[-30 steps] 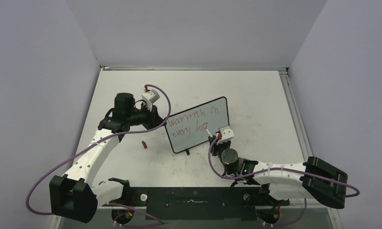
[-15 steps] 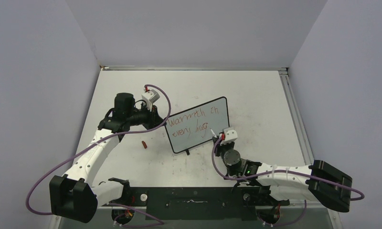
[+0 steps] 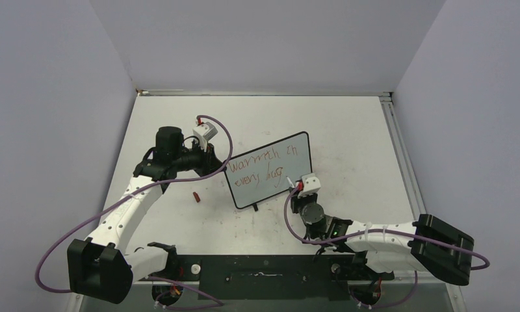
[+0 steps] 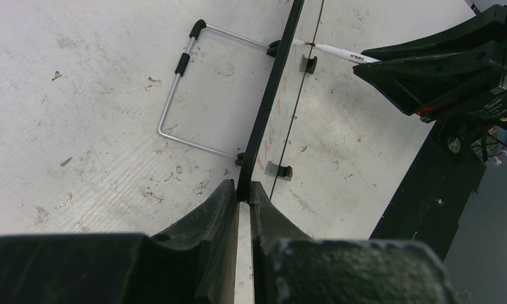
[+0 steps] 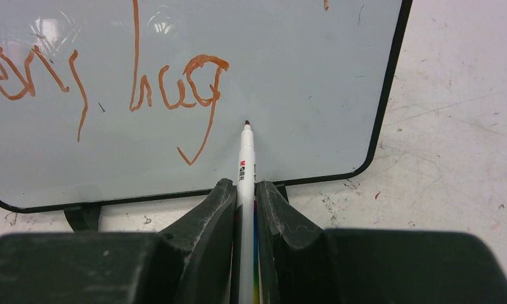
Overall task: Write a sentence on the whiteboard
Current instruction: Write a sentence on the whiteboard, then close the whiteboard marker at the center of the board.
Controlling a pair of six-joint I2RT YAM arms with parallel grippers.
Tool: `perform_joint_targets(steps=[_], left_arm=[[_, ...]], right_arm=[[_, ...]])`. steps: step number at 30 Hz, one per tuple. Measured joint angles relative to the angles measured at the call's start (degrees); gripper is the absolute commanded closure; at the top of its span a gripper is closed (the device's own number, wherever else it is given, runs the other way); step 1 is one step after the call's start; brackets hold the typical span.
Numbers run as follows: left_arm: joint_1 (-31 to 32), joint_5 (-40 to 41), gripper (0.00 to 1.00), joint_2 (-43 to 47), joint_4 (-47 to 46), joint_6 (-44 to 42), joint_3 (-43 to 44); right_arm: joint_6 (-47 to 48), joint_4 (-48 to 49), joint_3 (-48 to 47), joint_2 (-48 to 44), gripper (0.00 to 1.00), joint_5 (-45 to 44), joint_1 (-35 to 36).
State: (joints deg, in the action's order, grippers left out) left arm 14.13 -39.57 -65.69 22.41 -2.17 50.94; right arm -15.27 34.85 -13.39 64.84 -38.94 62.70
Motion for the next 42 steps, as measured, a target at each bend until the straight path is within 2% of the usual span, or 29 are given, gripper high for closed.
perform_joint_targets(steps=[14,19,22,27,30,34,39,42], left_arm=[[0.0,-0.04,1.0,0.0,0.0,0.0,0.0],[0.0,-0.02,1.0,0.0,0.0,0.04,0.0],[0.0,0.02,0.87,0.02,0.0,0.31,0.0],[0.0,1.22,0.53,0.7,0.5,1.2,-0.9],[0.0,2.32,0.43,2.03,1.4,2.47,-2.73],[0.0,3.15,0.37,5.64,1.57,4.63,-5.01],[0.0,5.09,0.36,12.11,1.73,8.59,-6.71],[0.0,9.07,0.35,16.5,2.14,12.74,-7.19]], right_arm=[[1.27,2.29,0.0,1.68,0.95,0.44,-0.52],[1.05,-3.02,-0.15,-4.33,0.95,0.76,0.17],[0.44,-8.63,-0.79,-11.65,0.95,-0.39,2.23],[-0.92,-17.62,-3.02,-22.14,0.95,-1.99,4.07],[-0.85,-21.35,-4.09,-25.14,0.95,-2.89,4.07],[0.11,-24.06,-5.53,-26.8,0.95,-3.54,4.07],[2.69,-24.65,-7.13,-28.02,0.95,-3.72,4.07],[4.22,-24.5,-7.43,-28.83,0.95,-3.67,4.07]])
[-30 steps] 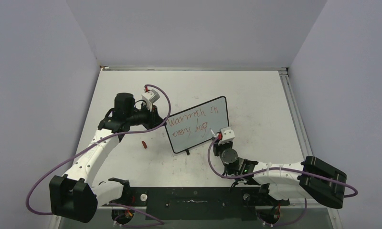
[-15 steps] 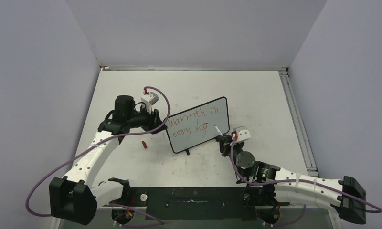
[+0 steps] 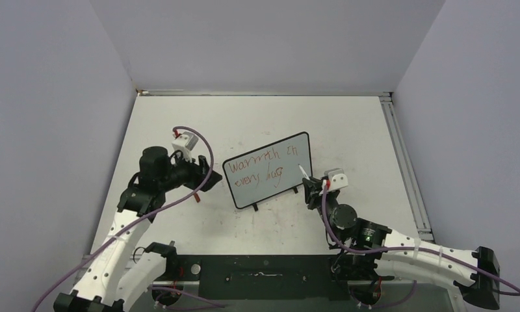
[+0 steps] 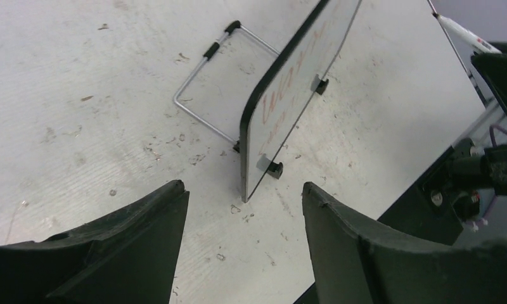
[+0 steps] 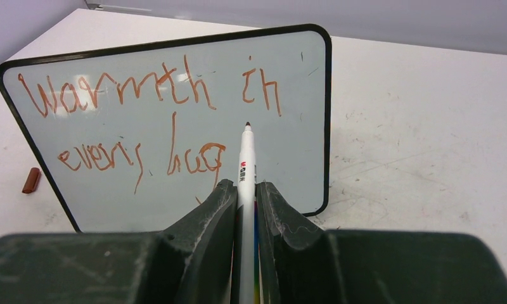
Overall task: Write a sentence on the whiteboard
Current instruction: Close the whiteboard marker at the center of the board.
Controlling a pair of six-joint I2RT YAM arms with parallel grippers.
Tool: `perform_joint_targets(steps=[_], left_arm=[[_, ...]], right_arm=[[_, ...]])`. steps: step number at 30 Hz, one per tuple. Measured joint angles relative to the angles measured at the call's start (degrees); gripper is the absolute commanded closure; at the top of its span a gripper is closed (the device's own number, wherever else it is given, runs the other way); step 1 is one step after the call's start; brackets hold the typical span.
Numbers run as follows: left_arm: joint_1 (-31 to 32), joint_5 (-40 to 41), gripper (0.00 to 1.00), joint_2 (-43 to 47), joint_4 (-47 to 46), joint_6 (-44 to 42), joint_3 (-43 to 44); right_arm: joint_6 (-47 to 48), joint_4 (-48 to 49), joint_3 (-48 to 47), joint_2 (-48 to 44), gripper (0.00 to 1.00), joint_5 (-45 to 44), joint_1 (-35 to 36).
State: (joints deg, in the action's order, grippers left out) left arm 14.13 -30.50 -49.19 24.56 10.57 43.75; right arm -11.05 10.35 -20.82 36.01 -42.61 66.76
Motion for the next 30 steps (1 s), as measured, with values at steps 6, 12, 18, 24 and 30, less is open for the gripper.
perform_joint_targets(steps=[6,12,18,24,30], left_arm=[[-0.02,16.79,0.35,9.79,3.32,15.02,-3.17],[-0.2,29.11,0.42,11.17,6.27,26.93,-9.11],[-0.28,33.66,0.5,3.76,6.1,32.35,-13.09],[-0.33,35.89,0.58,-2.21,5.44,33.94,-14.97],[-0.33,37.35,0.7,-8.31,3.39,33.75,-14.99]], right_arm=[[2.32,0.42,0.0,-2.6,0.95,0.87,0.0],[2.99,1.2,0.04,-7.37,0.95,2.34,0.0],[3.02,1.57,0.07,-9.2,0.95,3.41,0.0],[2.97,1.57,0.76,-9.18,0.95,4.44,0.0],[2.93,1.64,1.07,-9.11,0.95,4.76,0.0]])
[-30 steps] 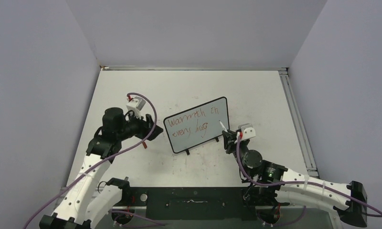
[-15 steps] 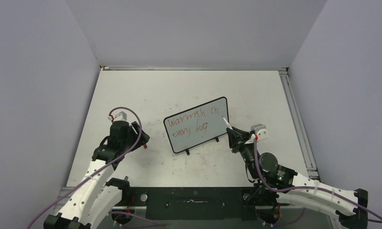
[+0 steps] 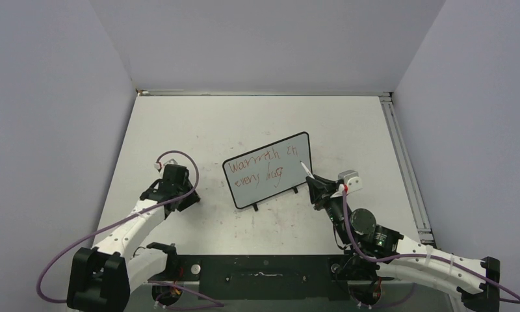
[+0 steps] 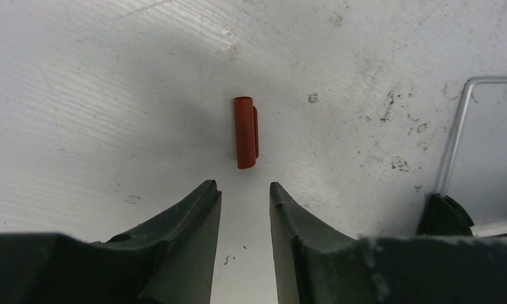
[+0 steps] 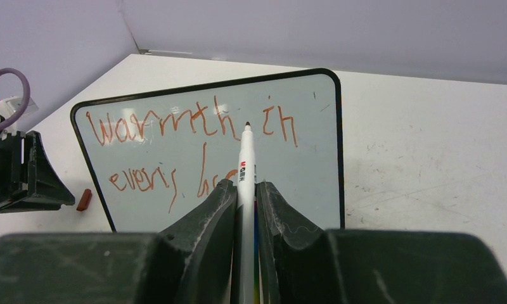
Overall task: Write a sentence on the whiteboard
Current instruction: Close the whiteboard marker at the center of the board.
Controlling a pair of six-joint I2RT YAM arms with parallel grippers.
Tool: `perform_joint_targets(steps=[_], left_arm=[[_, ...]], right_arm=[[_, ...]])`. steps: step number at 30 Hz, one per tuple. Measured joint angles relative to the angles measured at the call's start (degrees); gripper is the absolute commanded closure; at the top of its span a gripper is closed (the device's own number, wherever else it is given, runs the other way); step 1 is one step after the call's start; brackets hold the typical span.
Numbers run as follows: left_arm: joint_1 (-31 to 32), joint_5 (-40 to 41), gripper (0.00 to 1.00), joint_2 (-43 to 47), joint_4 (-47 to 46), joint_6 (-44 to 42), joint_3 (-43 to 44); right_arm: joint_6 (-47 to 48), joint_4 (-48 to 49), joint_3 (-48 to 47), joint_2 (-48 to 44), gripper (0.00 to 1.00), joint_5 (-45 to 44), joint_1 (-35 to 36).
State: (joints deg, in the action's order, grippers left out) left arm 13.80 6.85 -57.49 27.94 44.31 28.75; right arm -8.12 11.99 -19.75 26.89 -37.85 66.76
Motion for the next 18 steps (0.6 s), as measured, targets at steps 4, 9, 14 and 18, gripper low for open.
perform_joint_targets(steps=[4,9,14,18], left_arm=[[0.0,0.59,0.73,-5.16,-0.81,-1.25,0.76],[0.0,1.55,0.76,-10.25,-0.87,-2.69,3.17],[0.24,1.95,0.76,-13.53,-1.55,-3.56,5.29],[0.96,2.1,0.77,-15.3,-1.51,-4.31,5.99]], right_arm=[[-0.02,0.24,0.17,0.37,0.95,0.2,0.0],[-0.04,0.42,0.26,1.01,0.95,0.39,0.0],[-0.04,0.81,0.92,1.03,0.95,0.39,0.0],[-0.07,0.85,1.03,1.07,0.95,0.42,0.0]])
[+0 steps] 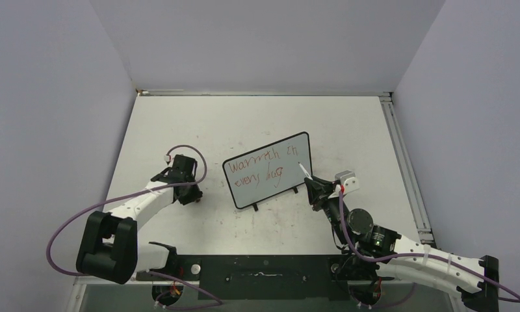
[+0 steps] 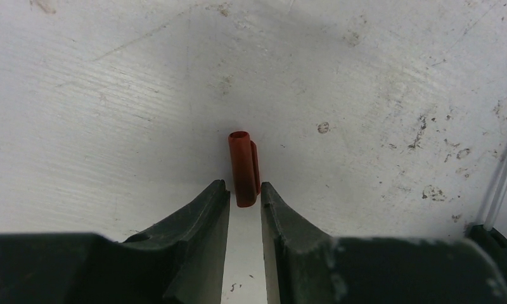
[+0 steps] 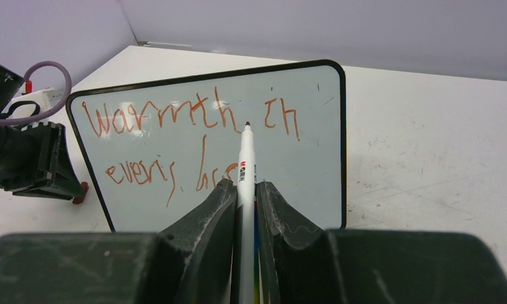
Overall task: Write a sentence on the whiteboard
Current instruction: Close the whiteboard marker at the center of the board.
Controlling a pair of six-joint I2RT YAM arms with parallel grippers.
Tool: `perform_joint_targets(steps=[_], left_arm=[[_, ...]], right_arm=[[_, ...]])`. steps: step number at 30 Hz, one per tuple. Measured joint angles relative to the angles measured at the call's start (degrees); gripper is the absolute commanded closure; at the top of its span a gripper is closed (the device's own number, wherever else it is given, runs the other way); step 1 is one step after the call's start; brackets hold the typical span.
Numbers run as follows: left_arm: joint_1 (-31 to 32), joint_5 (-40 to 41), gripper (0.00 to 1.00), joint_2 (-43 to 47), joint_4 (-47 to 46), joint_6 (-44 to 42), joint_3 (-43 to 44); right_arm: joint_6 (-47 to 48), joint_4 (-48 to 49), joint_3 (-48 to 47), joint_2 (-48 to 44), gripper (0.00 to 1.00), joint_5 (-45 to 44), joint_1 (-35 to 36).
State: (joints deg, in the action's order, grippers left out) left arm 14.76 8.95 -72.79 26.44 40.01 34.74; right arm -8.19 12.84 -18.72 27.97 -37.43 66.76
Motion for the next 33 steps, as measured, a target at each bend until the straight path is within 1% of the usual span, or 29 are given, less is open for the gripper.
perform_joint_targets(steps=[6,14,17,19,22,29,33], left_arm=[[1.77,1.38,0.77,-2.08,0.52,-0.28,0.92],[2.03,2.58,0.77,-5.75,1.64,-0.72,3.45],[2.01,2.95,0.83,-5.99,1.66,-1.07,3.56],[2.01,3.08,0.91,-6.12,1.73,-1.31,3.63],[2.03,3.06,1.0,-6.16,1.75,-1.46,3.72],[2.01,3.96,1.0,-3.85,2.32,-1.49,2.73],[2.01,5.25,1.0,3.17,5.42,-1.42,1.86]], right_arm=[[-0.02,0.22,0.0,0.07,0.95,0.15,0.0],[-0.17,0.35,0.02,0.07,0.95,0.28,0.0],[-0.17,0.35,0.07,0.07,0.95,0.31,0.0],[-0.17,0.37,0.15,0.07,0.95,0.33,0.0],[-0.17,0.35,0.2,0.07,0.95,0.33,0.0],[-0.2,0.33,0.2,0.07,0.95,0.87,0.0],[-0.72,-0.28,0.2,0.07,0.95,2.16,0.0]])
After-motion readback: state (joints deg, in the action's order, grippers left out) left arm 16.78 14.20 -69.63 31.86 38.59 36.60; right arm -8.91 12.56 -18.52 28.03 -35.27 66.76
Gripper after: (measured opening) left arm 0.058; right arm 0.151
